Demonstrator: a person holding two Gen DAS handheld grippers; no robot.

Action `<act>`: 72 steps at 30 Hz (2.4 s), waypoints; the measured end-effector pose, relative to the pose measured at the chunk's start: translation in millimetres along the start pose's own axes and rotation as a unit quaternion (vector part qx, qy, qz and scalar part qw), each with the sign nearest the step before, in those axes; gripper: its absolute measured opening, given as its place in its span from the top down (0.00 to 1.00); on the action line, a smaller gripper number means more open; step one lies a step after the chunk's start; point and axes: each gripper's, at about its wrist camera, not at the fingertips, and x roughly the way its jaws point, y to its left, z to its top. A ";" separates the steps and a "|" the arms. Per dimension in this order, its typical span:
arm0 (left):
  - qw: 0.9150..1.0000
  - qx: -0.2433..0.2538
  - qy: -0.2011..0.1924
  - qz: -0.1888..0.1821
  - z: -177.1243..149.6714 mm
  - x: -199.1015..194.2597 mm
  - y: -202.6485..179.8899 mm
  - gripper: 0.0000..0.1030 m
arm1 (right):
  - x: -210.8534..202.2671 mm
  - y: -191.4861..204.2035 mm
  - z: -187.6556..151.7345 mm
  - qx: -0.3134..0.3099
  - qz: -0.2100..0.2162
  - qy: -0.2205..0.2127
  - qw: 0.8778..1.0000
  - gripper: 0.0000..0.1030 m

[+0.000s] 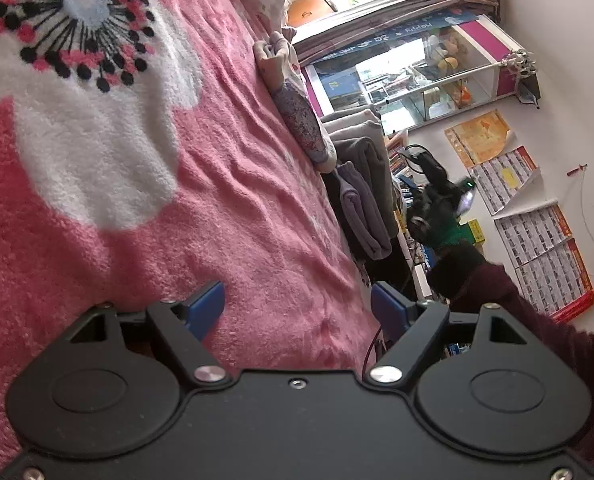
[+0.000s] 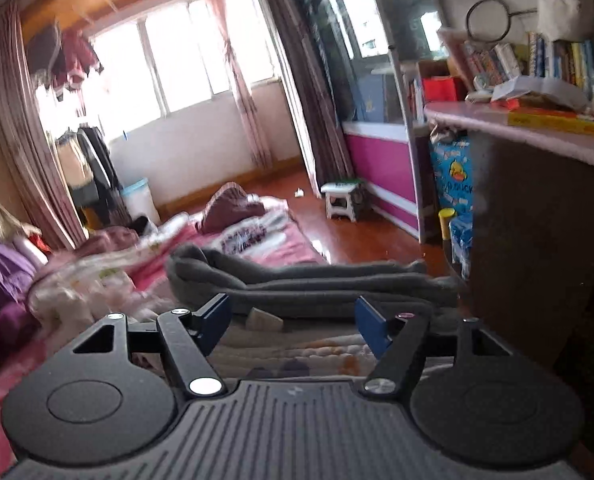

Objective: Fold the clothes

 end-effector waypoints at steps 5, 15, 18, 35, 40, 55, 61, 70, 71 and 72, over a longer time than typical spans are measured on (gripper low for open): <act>1.000 0.018 0.001 0.013 -1.3 0.2 -10.8 0.19 | -77.6 7.0 -14.4 0.039 0.037 -0.015 0.998 0.31; 0.994 0.092 -0.034 0.052 -13.8 -36.2 -88.7 0.12 | -267.5 69.3 -117.2 0.071 0.137 0.013 0.988 0.24; 0.990 0.116 -0.048 0.058 -23.9 -54.1 -119.8 0.04 | -308.0 89.4 -139.3 0.075 0.162 0.026 0.984 0.23; 0.929 0.272 -0.131 0.213 -89.0 -125.9 -224.9 0.00 | -493.2 172.7 -219.4 0.010 0.228 0.052 0.972 0.10; 0.915 0.278 -0.129 0.263 -105.3 -124.7 -217.0 0.00 | -505.9 191.4 -249.9 -0.053 0.200 0.080 0.975 0.08; 0.911 0.237 -0.084 0.327 -121.6 -125.5 -179.2 0.00 | -468.4 197.6 -292.0 -0.098 0.155 0.137 0.973 0.00; 0.922 0.175 -0.045 0.343 -127.6 -111.7 -137.2 0.00 | -438.1 176.6 -320.8 -0.058 0.176 0.175 0.967 0.00; 0.918 0.169 -0.031 0.359 -125.6 -87.8 -113.6 0.00 | -401.3 145.3 -362.1 -0.008 0.169 0.224 0.960 0.00; 0.916 0.186 -0.025 0.354 -124.8 -79.9 -120.5 0.00 | -401.3 143.7 -361.0 -0.003 0.162 0.224 0.961 0.00; 0.915 0.202 -0.020 0.349 -123.9 -72.0 -127.5 0.00 | -402.8 144.0 -358.1 -0.002 0.152 0.223 0.963 0.00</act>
